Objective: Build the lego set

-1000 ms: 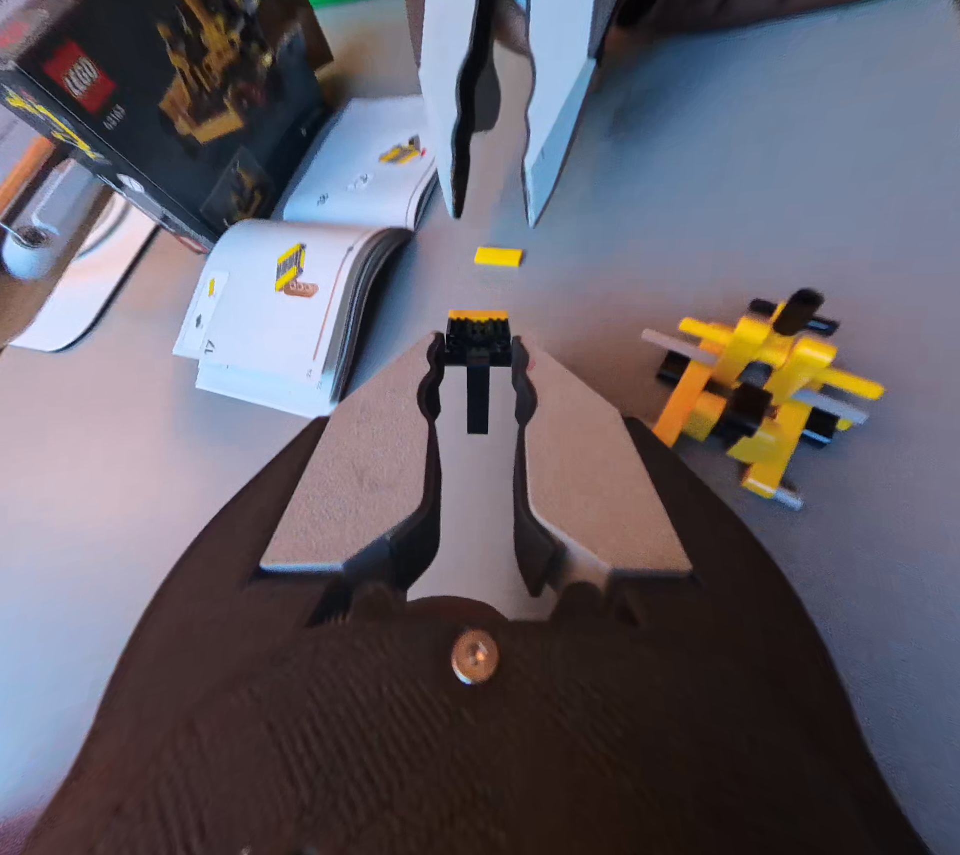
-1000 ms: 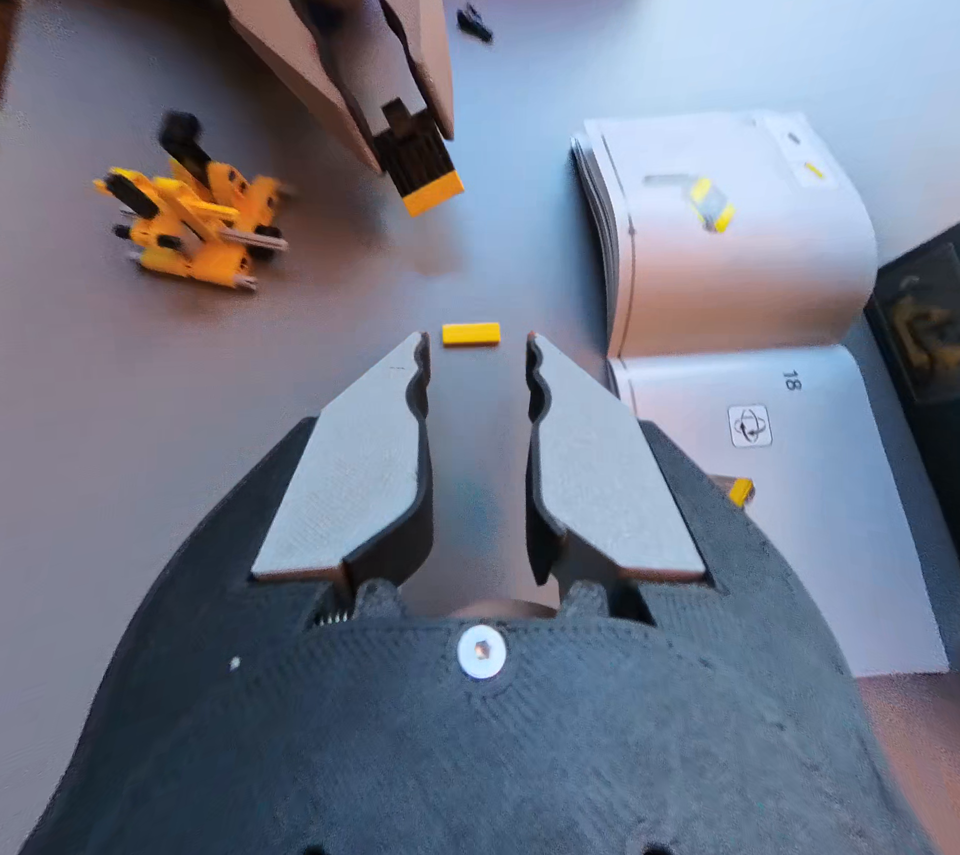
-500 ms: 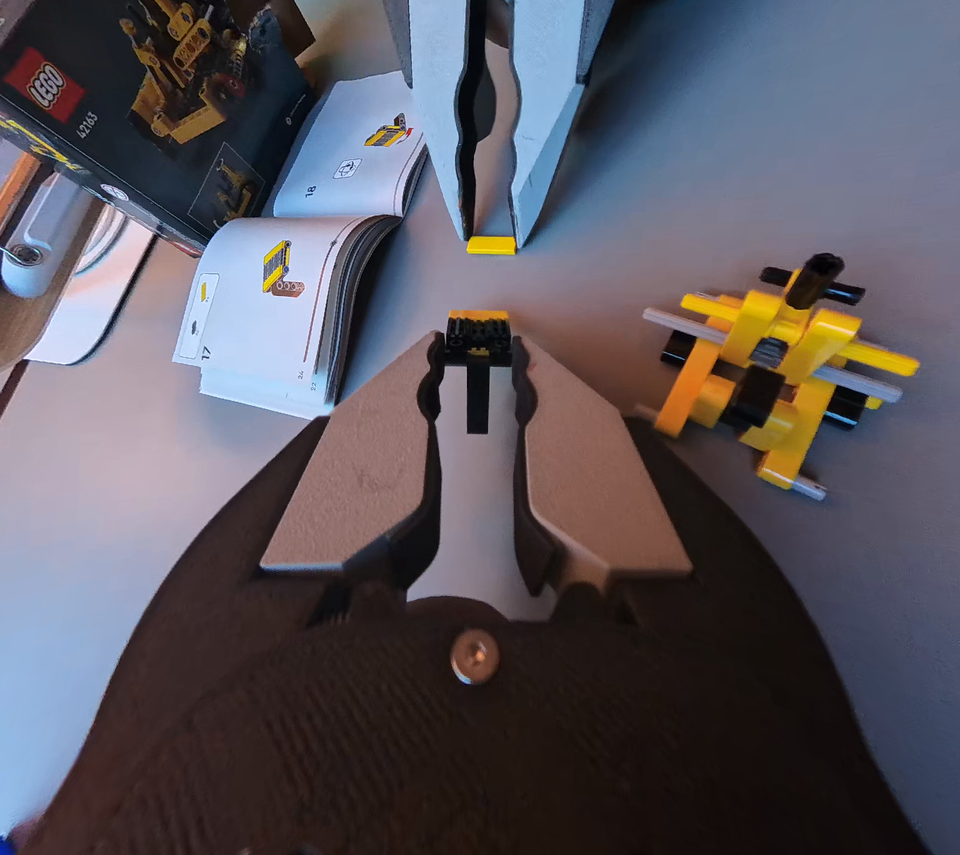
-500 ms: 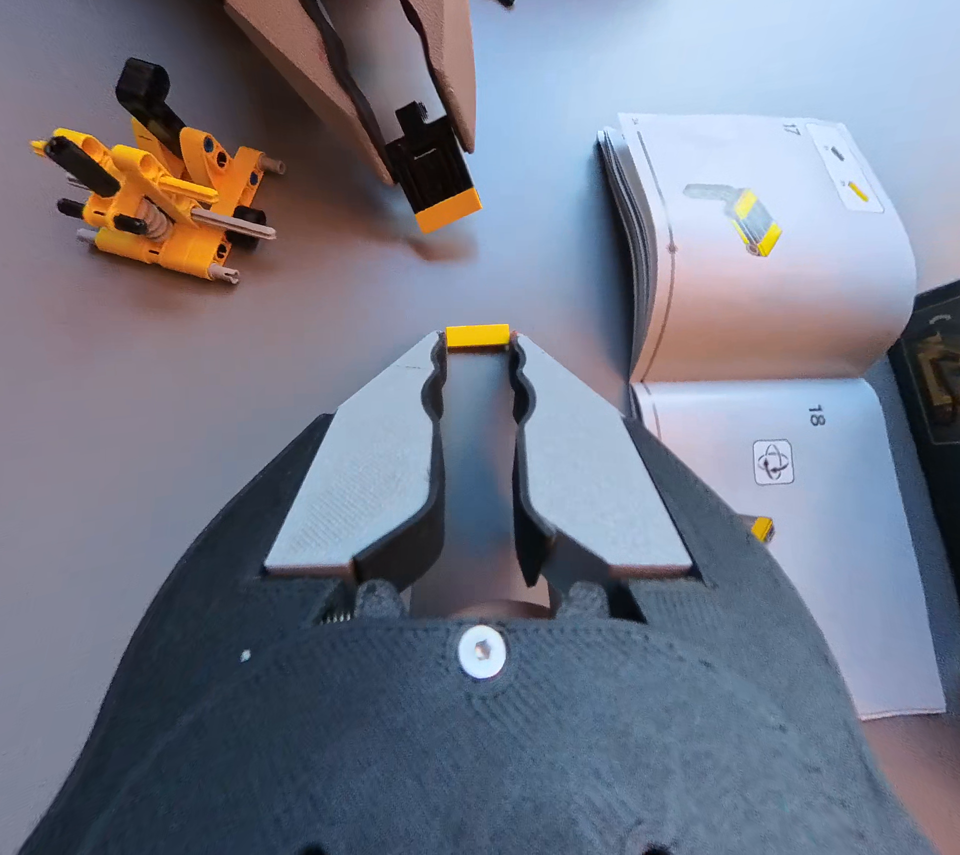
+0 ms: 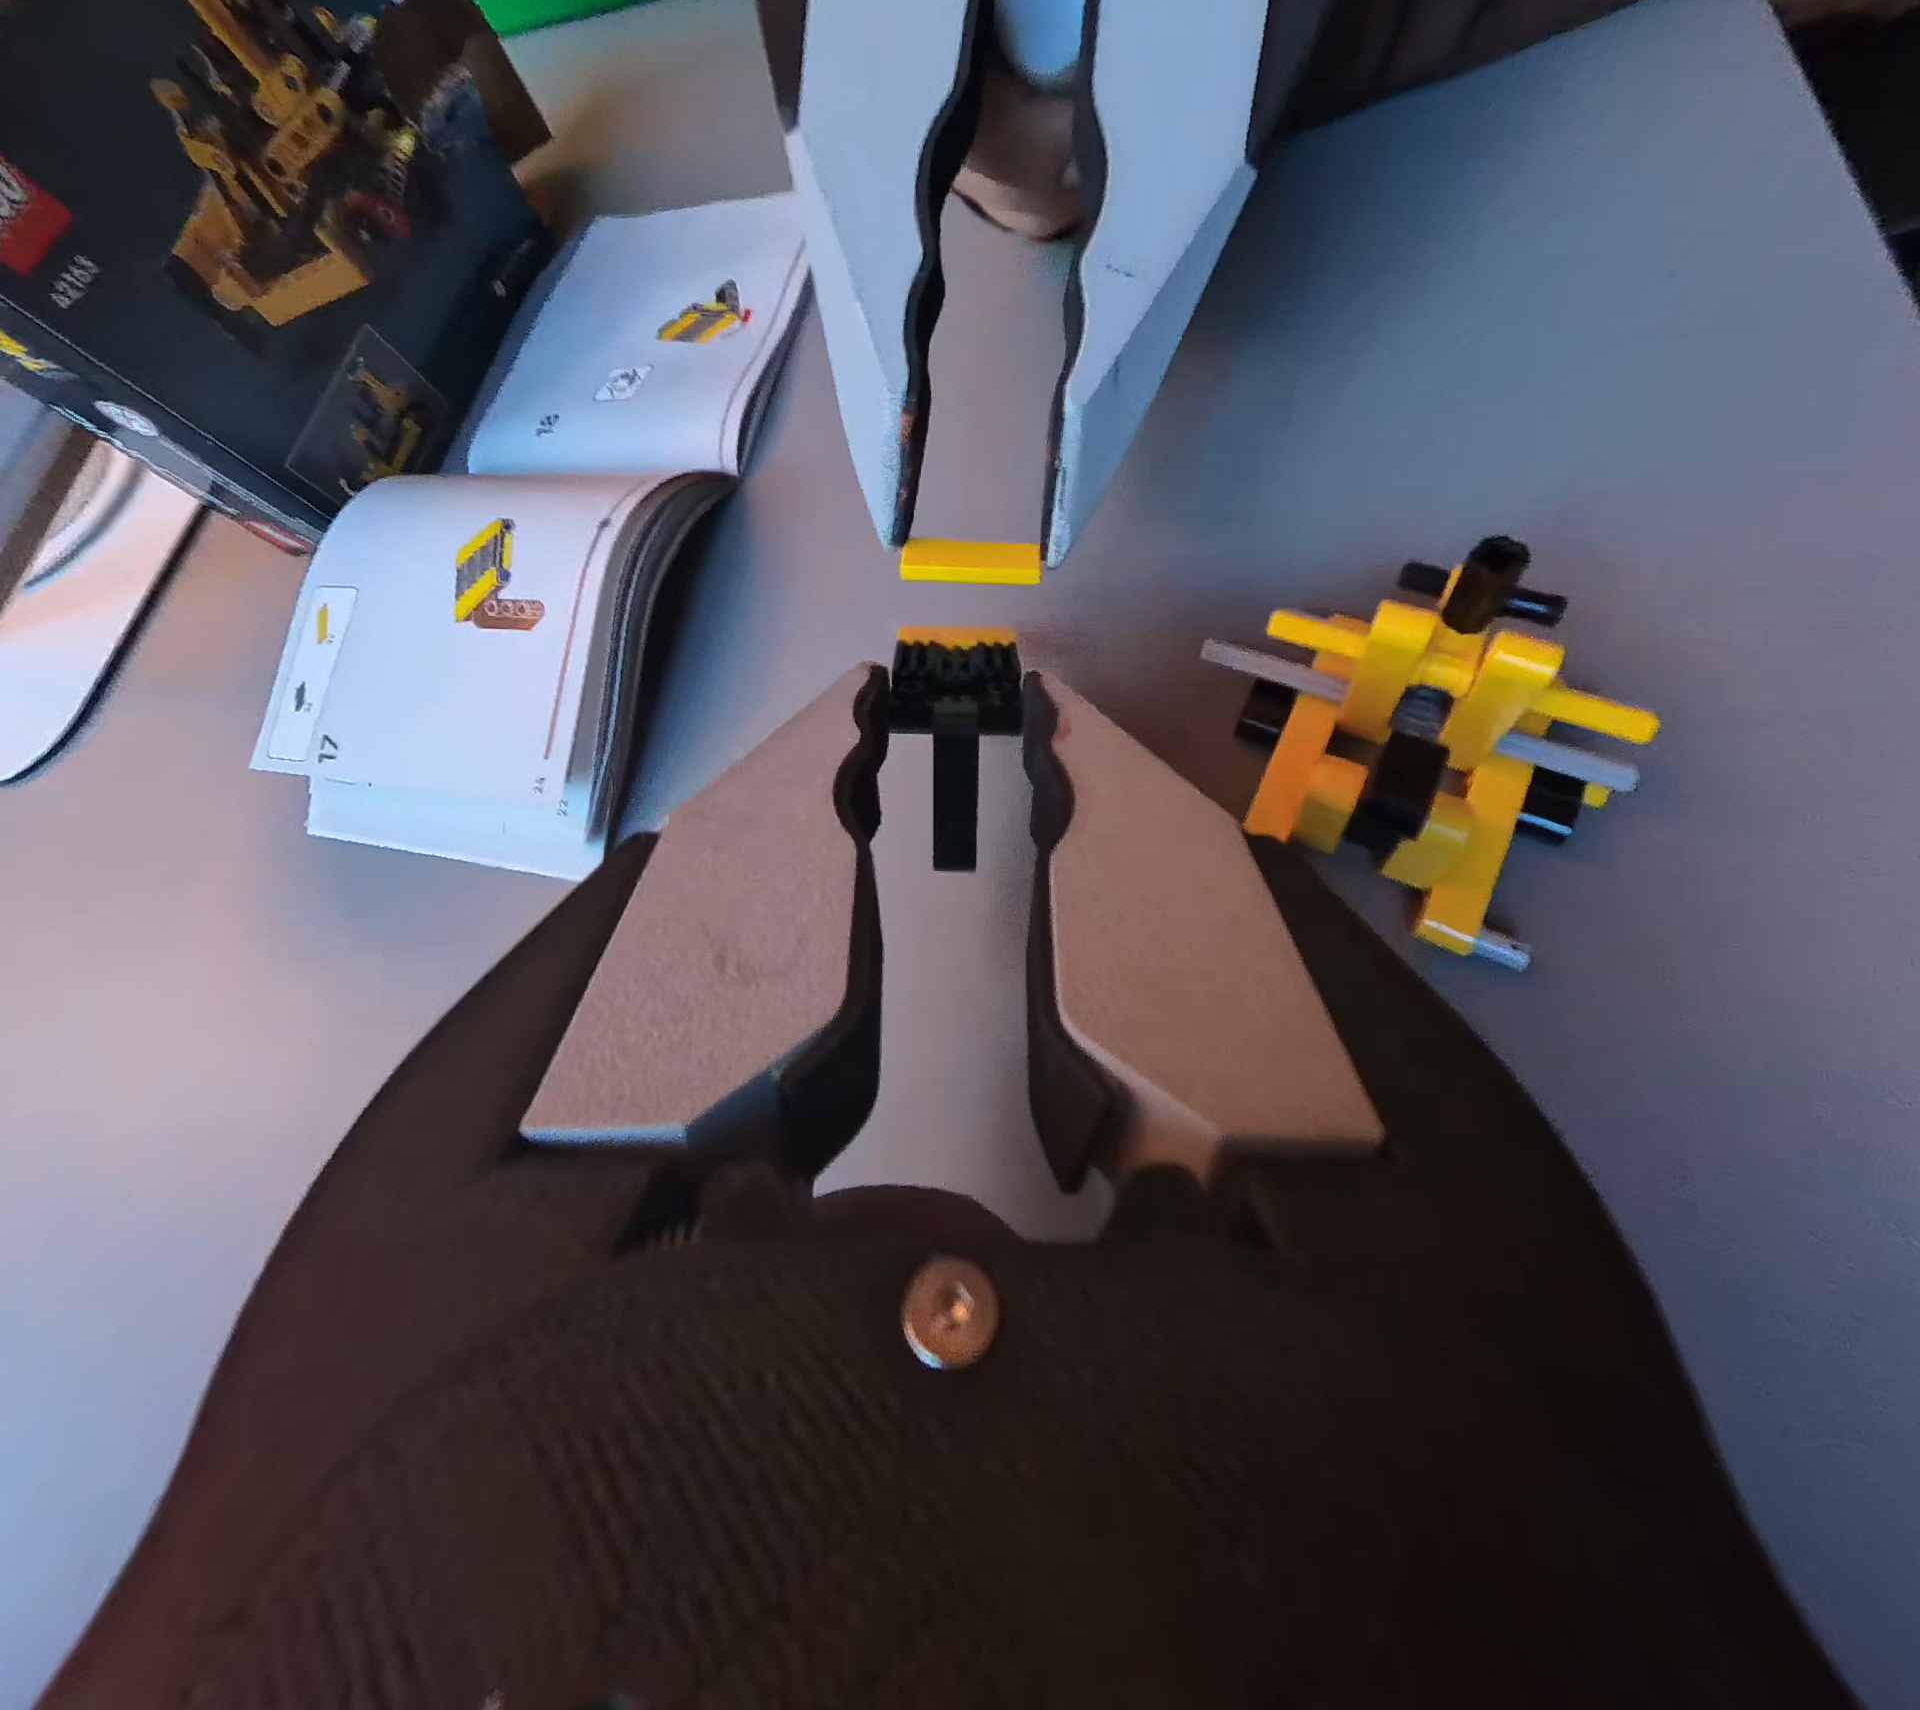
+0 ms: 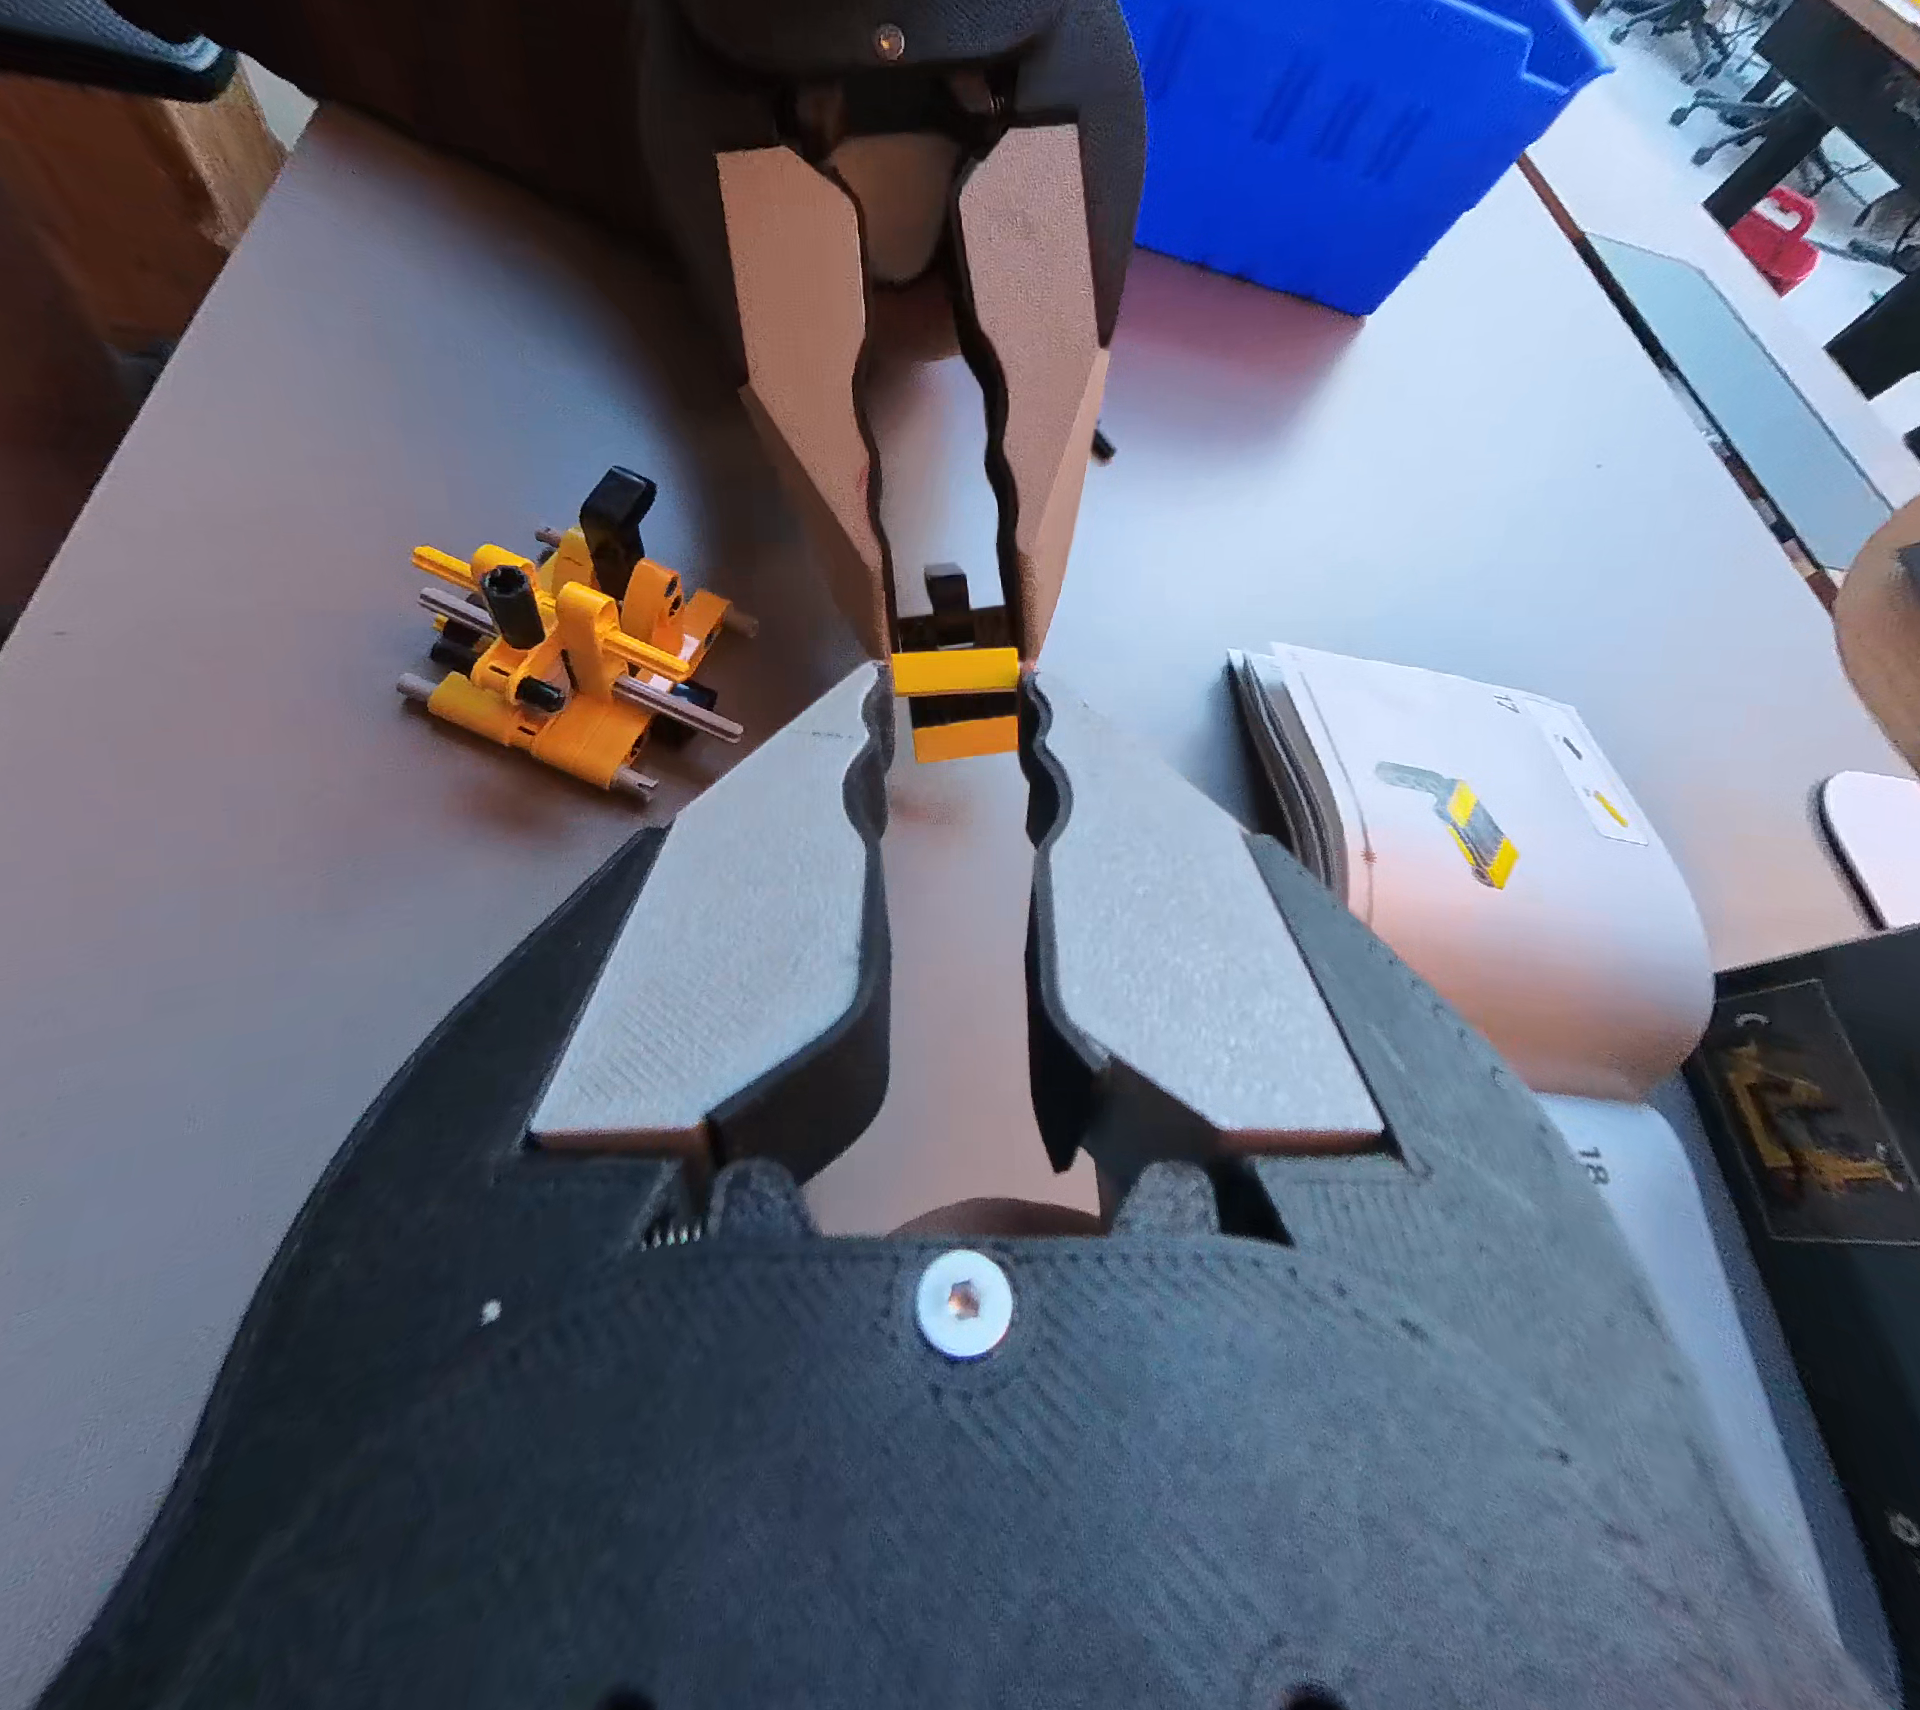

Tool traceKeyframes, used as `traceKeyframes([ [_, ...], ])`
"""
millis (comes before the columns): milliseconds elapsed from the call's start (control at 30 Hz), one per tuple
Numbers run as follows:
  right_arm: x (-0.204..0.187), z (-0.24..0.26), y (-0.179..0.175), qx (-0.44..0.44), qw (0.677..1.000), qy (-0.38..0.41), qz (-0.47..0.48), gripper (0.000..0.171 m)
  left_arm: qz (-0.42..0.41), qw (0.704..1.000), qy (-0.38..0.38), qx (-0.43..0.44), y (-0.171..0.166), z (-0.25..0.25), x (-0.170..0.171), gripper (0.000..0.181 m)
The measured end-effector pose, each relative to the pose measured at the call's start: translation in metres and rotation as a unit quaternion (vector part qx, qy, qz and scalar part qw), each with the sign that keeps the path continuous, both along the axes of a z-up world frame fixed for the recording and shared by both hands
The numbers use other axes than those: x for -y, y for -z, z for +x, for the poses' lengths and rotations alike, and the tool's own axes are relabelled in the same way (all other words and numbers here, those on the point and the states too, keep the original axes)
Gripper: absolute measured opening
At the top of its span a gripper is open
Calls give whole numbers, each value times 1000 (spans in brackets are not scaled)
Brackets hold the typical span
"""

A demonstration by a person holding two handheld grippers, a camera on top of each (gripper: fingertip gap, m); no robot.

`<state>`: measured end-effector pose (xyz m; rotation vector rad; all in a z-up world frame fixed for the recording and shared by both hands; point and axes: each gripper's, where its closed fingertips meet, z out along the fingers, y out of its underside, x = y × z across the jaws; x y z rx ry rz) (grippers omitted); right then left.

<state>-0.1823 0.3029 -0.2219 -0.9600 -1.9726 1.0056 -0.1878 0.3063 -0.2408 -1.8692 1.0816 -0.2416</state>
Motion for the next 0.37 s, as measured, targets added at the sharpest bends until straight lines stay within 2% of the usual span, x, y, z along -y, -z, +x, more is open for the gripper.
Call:
traceKeyframes([
  [33,0,-1,2,4,1000,0,1,20,-2,1000,0,-11,3,0,0,22],
  [267,1,-2,10,18,1000,2,11,20,62,991,10,-122,18,-7,-2,24],
  [367,-2,-3,13,21,1000,9,21,20,61,990,4,-126,16,-8,-1,31],
])
